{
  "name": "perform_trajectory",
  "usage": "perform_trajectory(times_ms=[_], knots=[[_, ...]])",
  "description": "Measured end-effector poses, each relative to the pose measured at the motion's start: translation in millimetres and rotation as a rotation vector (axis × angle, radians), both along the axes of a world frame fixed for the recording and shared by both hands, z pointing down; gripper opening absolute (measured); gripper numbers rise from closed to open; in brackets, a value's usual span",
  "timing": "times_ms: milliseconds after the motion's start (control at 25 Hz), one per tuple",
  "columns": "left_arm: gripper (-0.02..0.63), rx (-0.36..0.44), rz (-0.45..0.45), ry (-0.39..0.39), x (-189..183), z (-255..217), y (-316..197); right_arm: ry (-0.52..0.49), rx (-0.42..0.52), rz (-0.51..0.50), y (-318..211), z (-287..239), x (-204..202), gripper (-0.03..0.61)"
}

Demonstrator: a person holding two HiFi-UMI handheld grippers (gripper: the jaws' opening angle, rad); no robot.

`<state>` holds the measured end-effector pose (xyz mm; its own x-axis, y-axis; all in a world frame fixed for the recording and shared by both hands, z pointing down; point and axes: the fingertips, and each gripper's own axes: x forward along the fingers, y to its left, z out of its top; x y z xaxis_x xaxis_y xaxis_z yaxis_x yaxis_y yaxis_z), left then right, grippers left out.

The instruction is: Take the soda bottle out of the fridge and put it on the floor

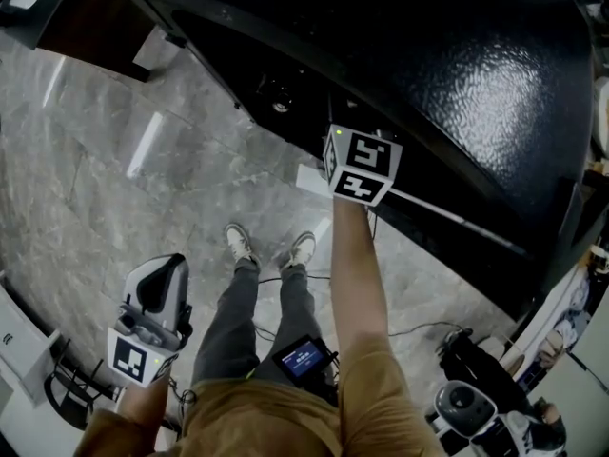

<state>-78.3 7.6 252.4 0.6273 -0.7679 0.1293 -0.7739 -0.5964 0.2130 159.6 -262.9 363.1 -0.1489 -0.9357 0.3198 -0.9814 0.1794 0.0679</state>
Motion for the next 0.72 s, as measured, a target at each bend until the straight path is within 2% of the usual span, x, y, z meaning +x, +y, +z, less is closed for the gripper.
perform_trajectory(times_ms=[360, 720], knots=[[0.002, 0.01, -0.003, -0.028, -12.5, 10.4, 3.3, -0.025, 0.027, -0.037, 28.4, -14.6, -12.6, 0.295], [0.002, 0.065, -0.033, -0.041, -27.6, 11.5, -9.0, -0.033, 0.06, -0.103, 62.7, -34.6, -34.2, 0.296]])
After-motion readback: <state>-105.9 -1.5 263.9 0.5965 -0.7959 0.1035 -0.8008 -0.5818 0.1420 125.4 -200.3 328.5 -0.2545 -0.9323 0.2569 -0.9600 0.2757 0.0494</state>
